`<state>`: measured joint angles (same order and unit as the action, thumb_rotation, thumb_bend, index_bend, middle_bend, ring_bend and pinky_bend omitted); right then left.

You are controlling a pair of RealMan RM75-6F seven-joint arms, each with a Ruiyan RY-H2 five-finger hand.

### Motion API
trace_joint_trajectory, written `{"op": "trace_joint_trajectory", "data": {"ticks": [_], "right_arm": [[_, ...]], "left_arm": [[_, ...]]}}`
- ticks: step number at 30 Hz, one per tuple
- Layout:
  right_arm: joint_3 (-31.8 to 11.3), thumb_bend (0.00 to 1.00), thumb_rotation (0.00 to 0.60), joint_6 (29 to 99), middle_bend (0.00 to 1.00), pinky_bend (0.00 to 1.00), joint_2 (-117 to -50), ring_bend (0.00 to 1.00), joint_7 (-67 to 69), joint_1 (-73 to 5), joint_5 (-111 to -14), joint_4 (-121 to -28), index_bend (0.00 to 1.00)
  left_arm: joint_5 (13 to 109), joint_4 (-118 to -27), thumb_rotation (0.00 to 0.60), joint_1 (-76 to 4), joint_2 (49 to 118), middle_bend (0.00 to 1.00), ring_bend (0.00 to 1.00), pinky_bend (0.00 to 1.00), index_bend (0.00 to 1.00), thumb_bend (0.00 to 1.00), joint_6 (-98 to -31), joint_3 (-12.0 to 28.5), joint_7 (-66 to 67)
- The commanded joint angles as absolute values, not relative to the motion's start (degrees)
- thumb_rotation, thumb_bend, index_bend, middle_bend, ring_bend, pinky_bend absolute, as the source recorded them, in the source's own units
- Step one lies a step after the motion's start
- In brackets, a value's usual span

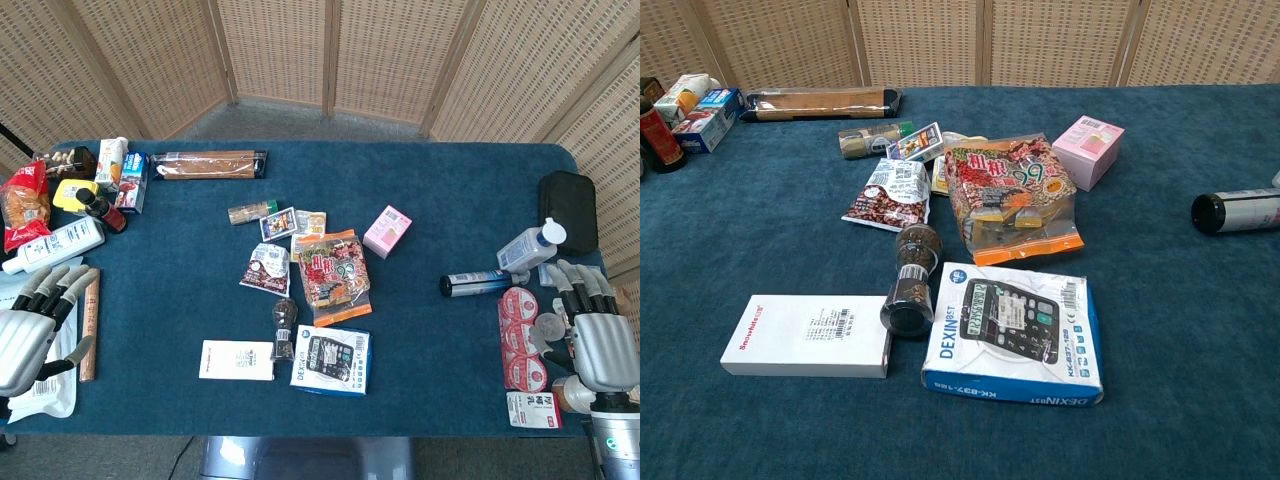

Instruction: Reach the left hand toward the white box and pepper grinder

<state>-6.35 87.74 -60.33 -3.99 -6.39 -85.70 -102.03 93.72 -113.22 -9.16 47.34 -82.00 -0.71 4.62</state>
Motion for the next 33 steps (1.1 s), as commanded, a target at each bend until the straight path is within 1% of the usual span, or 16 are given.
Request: {"op": "trace_joint_trajectory", "data": {"ticks": [1,7,12,16,19,24,33], "right_arm": [[-6.32,0.32,0.588,87.7,0.08,0.0,-60.5,0.0,-3.98,-6.33,-85.65,-102.01,0.0],[-6.03,0.32,0.59,87.73,0.07,0.0,-60.81,0.0,-2.62,-5.96,-85.83,-101.72,0.0],[-5.8,0.32,0.589,88.47,0.07,0.0,-61.24,0.0,-1.74,-5.23,-85.87,-101.14,0.0],[-5.74,0.32,0.591,88.75,0.07,0.0,-61.17,0.0,-2.02,-4.82,-85.68,-101.29,0.0],[-6.01,0.32,0.591,88.81,0.07,0.0,-60.92,0.0,-2.27,-4.78,-85.42,-101.71,0.0],[-6.5,0.32,0.592,88.0,0.07,0.0,-60.69,0.0,-3.27,-5.38,-85.15,-102.51,0.0],[-6.86,0.32,0.588,86.92,0.07,0.0,-61.07,0.0,-3.05,-5.98,-84.62,-102.17,0.0]], "left_arm": [[93.6,-113.36,0.6,-9.48,47.45,0.0,0.0,0.0,0.0,0.4,-81.43,-0.63,4.9],[92.88,-114.09,0.6,-10.51,47.06,0.0,0.0,0.0,0.0,0.4,-79.49,-0.28,5.56],[92.04,-116.1,0.6,-12.74,44.67,0.0,0.0,0.0,0.0,0.4,-74.23,-0.76,5.7],[91.27,-116.69,0.6,-14.81,44.7,0.0,0.0,0.0,0.0,0.4,-70.49,-0.54,6.47],[90.5,-116.04,0.6,-16.31,46.39,0.0,0.0,0.0,0.0,0.4,-67.2,-0.75,7.68],[89.56,-114.45,0.6,-17.58,51.67,0.0,0.0,0.0,0.0,0.4,-63.22,-1.91,10.96],[88.41,-112.41,0.6,-18.7,59.54,0.0,0.0,0.0,0.0,0.39,-59.07,-3.93,16.17]]}}
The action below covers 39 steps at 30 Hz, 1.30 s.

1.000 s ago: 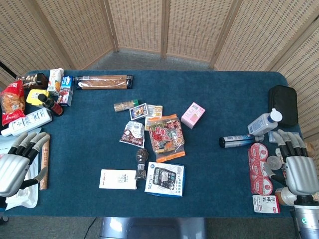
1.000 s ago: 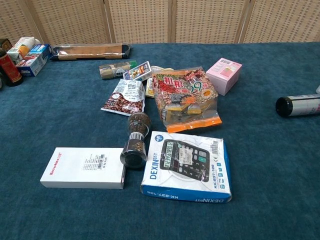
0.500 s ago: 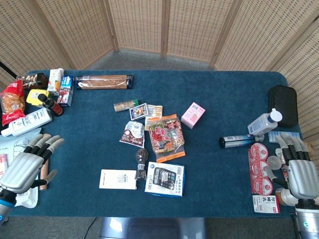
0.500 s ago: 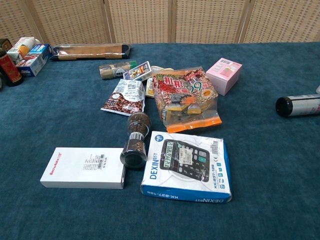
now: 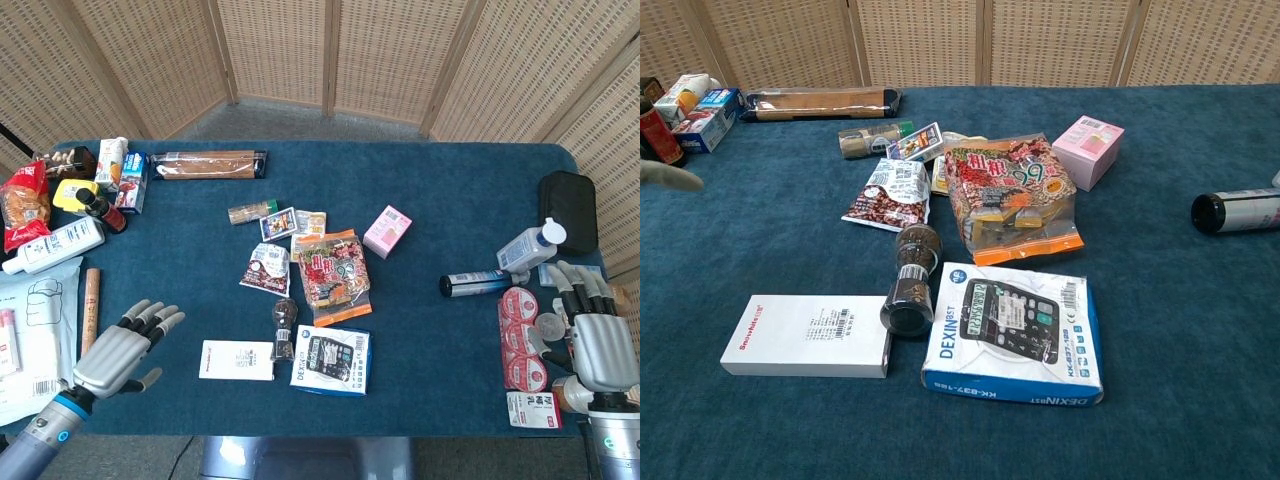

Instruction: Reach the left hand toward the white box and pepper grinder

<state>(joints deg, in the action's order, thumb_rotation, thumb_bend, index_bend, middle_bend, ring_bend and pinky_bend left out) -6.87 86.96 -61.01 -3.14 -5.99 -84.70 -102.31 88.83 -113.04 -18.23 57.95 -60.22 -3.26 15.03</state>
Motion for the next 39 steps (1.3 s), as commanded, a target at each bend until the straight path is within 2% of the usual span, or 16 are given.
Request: {"op": "trace_joint_trajectory", "data": {"ticks": [1,16,25,35,37,39], "right_arm": [[-6.9,0.32,0.586,86.96,0.07,0.0,-61.09,0.0,-2.92,-5.95,-84.57,-102.1,0.0],[-6.61,0.32,0.589,87.91,0.07,0.0,-60.43,0.0,0.07,-4.62,-84.28,-101.02,0.0],[-6.56,0.32,0.589,88.37,0.07,0.0,-60.09,0.0,1.52,-3.86,-83.91,-100.31,0.0],[-6.47,0.32,0.593,88.74,0.07,0.0,-59.95,0.0,2.81,-3.06,-83.49,-99.68,0.0],[-6.59,0.32,0.593,88.86,0.07,0.0,-59.83,0.0,2.88,-2.98,-83.43,-99.72,0.0],[-6.63,0.32,0.591,89.09,0.07,0.0,-59.73,0.0,2.9,-2.8,-83.4,-99.82,0.0]], "left_arm": [[88.29,-112.25,0.6,-18.83,60.15,0.0,0.0,0.0,0.0,0.39,-58.74,-4.08,16.7],[80.48,-107.89,0.6,-22.44,73.12,0.0,0.0,0.0,0.0,0.37,-53.18,-3.23,28.18],[73.94,-104.36,0.6,-25.87,79.11,0.0,0.0,0.0,0.0,0.37,-50.16,-1.54,29.76],[70.25,-101.48,0.6,-28.53,83.59,0.0,0.0,0.0,0.0,0.37,-48.85,-1.53,30.19],[70.63,-100.95,0.6,-28.72,84.32,0.0,0.06,0.0,0.0,0.37,-49.5,-1.61,30.1],[71.14,-100.44,0.6,-28.7,84.84,0.07,0.2,0.03,0.02,0.37,-50.58,-1.68,30.13]]}}
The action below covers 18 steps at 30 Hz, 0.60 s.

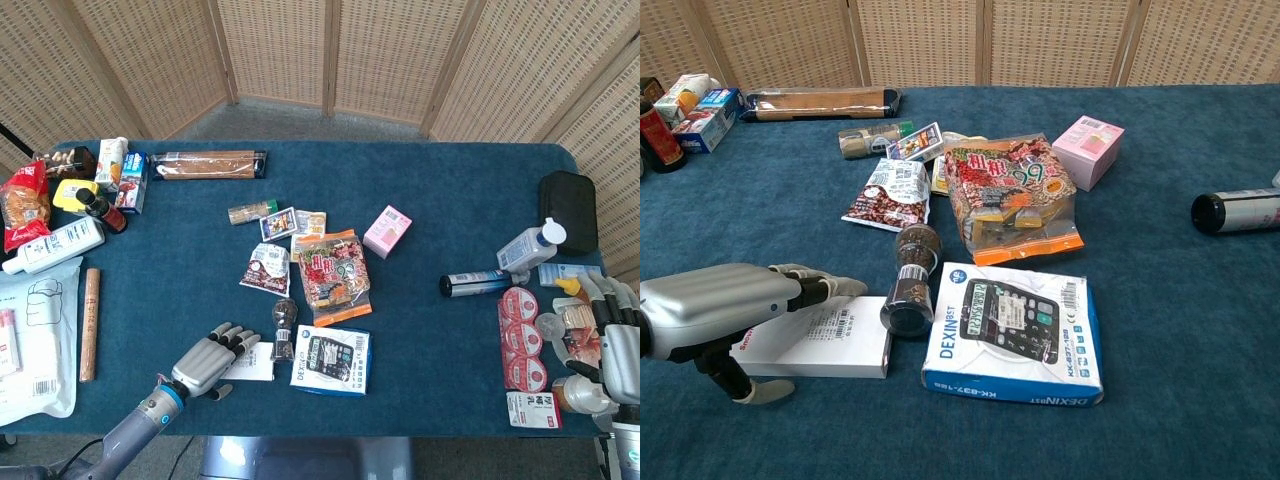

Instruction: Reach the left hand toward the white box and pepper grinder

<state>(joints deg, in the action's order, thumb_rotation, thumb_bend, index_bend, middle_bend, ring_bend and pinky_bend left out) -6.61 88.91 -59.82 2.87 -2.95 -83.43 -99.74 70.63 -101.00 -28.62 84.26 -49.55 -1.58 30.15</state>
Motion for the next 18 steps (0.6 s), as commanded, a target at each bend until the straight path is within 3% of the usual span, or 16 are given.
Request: {"op": "trace_joint_trajectory", "data": {"ticks": [1,5,10,18], "right_arm": [[-6.64,0.32,0.591,89.16,0.07,0.0,-59.69,0.0,2.94,-2.72,-83.36,-99.85,0.0],[-6.62,0.32,0.591,89.15,0.07,0.0,-59.74,0.0,3.21,-2.53,-83.23,-99.78,0.0],[-6.72,0.32,0.588,89.09,0.07,0.0,-59.66,0.0,3.23,-2.5,-83.23,-99.83,0.0],[-6.99,0.32,0.591,88.51,0.07,0.0,-60.0,0.0,2.53,-2.91,-83.1,-100.19,0.0]], "left_arm": [[71.16,-100.36,0.6,-28.67,84.96,0.14,0.27,0.08,0.06,0.37,-50.95,-1.72,30.05],[71.21,-99.71,0.6,-28.57,85.34,0.37,0.51,0.37,0.26,0.37,-52.39,-1.91,29.85],[71.87,-99.15,0.6,-28.21,85.51,0.53,0.68,0.56,0.42,0.37,-54.28,-1.82,28.44],[73.75,-101.9,0.6,-27.71,81.13,0.54,0.71,0.6,0.44,0.37,-57.76,-0.11,23.24]]}}
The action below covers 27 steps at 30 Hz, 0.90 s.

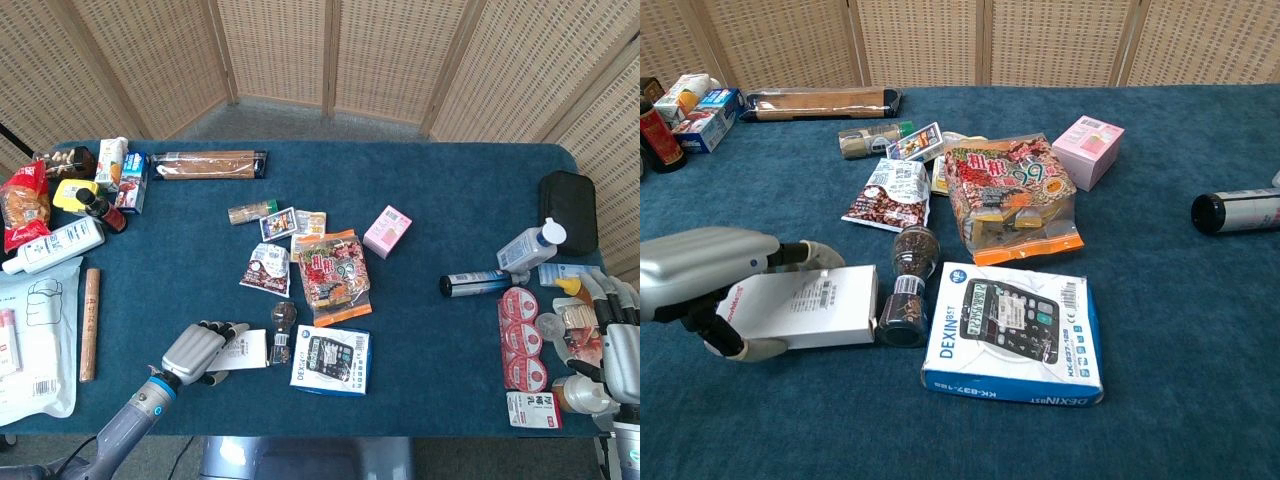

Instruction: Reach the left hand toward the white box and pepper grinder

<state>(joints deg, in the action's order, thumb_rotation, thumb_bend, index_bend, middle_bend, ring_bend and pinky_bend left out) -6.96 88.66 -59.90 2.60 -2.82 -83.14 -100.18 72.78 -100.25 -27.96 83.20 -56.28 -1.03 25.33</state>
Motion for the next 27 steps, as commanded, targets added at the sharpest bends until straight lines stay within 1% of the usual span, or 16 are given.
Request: {"op": "trace_joint_trajectory", "data": {"ticks": [1,5,8,16,20,24,27], "right_arm": [[-6.99,0.32,0.592,88.39,0.07,0.0,-60.07,0.0,2.5,-2.98,-83.11,-100.17,0.0],[-7.09,0.32,0.591,87.97,0.07,0.0,-60.4,0.0,2.54,-3.29,-83.14,-100.02,0.0],[-7.04,0.32,0.59,87.93,0.07,0.0,-60.56,0.0,2.67,-3.36,-83.41,-99.94,0.0],[-6.84,0.32,0.586,88.7,0.07,0.0,-60.69,0.0,4.15,-2.64,-83.48,-99.09,0.0],[-6.81,0.32,0.588,88.69,0.07,0.0,-61.47,0.0,5.06,-2.52,-83.32,-97.83,0.0],[-6.77,0.32,0.59,88.17,0.07,0.0,-62.42,0.0,5.9,-2.66,-83.03,-96.73,0.0],[-6.76,0.32,0.588,87.62,0.07,0.0,-62.8,0.0,5.8,-2.92,-82.92,-96.34,0.0]], "left_arm": [[74.12,-102.6,0.6,-27.67,80.26,0.54,0.71,0.6,0.44,0.37,-58.33,0.3,22.5],[75.83,-105.7,0.6,-27.89,76.46,0.54,0.71,0.59,0.44,0.37,-60.71,2.7,19.46],[76.83,-108.09,0.6,-28.81,73.58,0.54,0.7,0.59,0.43,0.37,-62.22,5.53,17.95],[75.02,-112.42,0.6,-32.07,69.57,0.54,0.7,0.58,0.43,0.37,-64.4,13.17,17.17],[74.42,-114.08,0.6,-32.47,68.27,0.54,0.7,0.58,0.43,0.37,-67.43,16.57,15.81],[73.87,-114.58,0.6,-32.53,67.01,0.54,0.7,0.57,0.43,0.37,-68.62,17.99,14.12],[74.07,-114.8,0.6,-32.51,66.17,0.53,0.7,0.57,0.43,0.37,-69.18,18.17,13.87]]}}
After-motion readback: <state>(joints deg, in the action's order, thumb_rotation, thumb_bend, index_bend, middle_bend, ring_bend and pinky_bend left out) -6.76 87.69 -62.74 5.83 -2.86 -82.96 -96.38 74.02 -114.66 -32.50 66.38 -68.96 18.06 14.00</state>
